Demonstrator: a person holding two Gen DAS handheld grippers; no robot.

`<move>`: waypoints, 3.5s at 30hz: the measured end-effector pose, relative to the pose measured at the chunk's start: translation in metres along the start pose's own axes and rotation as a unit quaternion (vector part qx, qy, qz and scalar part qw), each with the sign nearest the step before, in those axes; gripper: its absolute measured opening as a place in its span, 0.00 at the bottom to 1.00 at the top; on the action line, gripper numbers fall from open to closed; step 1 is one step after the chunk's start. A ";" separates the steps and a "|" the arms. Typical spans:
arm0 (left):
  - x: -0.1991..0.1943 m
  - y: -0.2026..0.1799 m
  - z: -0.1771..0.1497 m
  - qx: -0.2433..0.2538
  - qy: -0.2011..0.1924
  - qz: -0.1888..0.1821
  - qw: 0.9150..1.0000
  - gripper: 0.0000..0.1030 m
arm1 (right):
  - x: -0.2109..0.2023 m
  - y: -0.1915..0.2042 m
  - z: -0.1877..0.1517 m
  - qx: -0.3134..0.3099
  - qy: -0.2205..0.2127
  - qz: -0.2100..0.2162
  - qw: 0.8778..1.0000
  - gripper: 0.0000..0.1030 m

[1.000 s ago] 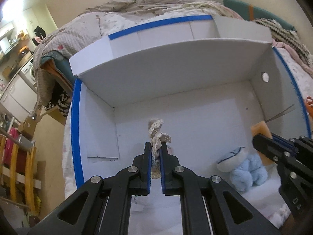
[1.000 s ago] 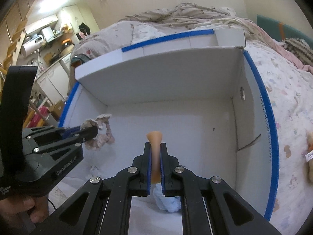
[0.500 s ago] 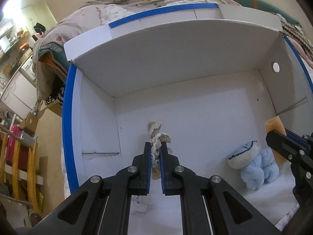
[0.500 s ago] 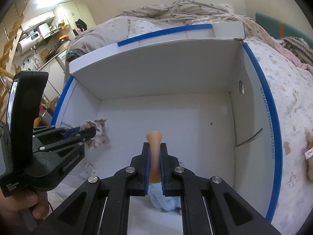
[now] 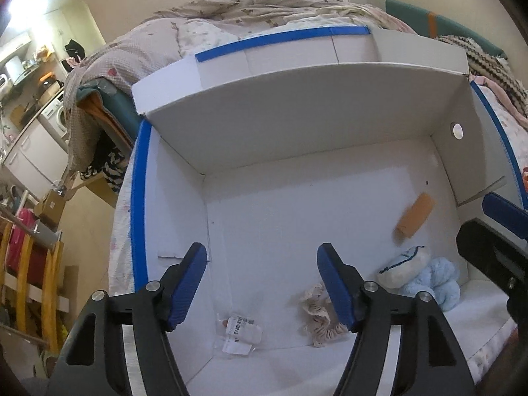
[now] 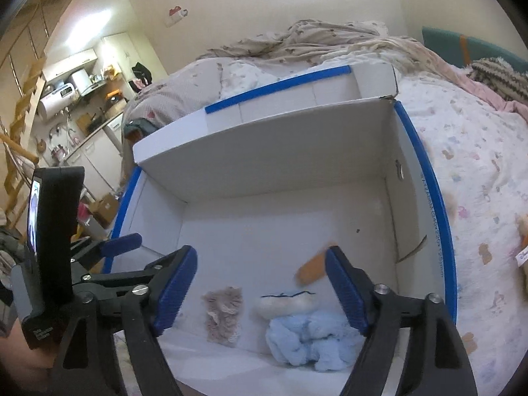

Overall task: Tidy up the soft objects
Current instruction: 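Open the right gripper inside the box while the left gripper releases the lace, then withdraw both open grippers out of the box, then grasp the cream scrunchie with the left gripper while the right gripper grasps the white sock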

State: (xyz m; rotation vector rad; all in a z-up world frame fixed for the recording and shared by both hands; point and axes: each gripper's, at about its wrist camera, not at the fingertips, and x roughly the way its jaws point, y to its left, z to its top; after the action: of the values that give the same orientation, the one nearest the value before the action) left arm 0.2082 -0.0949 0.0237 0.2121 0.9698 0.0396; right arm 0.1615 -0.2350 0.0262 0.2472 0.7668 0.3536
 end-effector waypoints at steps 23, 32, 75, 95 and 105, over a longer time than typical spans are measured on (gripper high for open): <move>-0.022 0.014 -0.007 -0.022 -0.010 -0.003 1.000 0.65 | -0.009 0.000 -0.010 0.006 0.001 -0.015 1.000 0.87; -0.047 0.026 -0.019 -0.032 -0.026 -0.011 0.999 0.65 | -0.027 0.005 -0.019 0.001 -0.004 -0.023 1.000 0.87; -0.046 0.102 -0.138 -0.145 0.041 -0.023 0.988 0.65 | -0.040 -0.009 -0.100 0.115 0.124 -0.058 0.984 0.87; 0.030 0.063 -0.116 -0.137 0.136 -0.142 0.971 0.62 | -0.016 -0.025 -0.115 0.150 0.187 -0.087 0.967 0.87; 0.053 0.071 -0.119 -0.172 0.164 -0.186 0.953 0.16 | -0.018 -0.034 -0.116 0.163 0.186 -0.079 0.966 0.87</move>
State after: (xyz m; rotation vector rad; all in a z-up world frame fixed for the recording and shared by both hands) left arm 0.1449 0.0003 -0.0705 -0.3099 1.3032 -0.1058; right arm 0.0740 -0.2629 -0.0548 0.4324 1.2103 0.1194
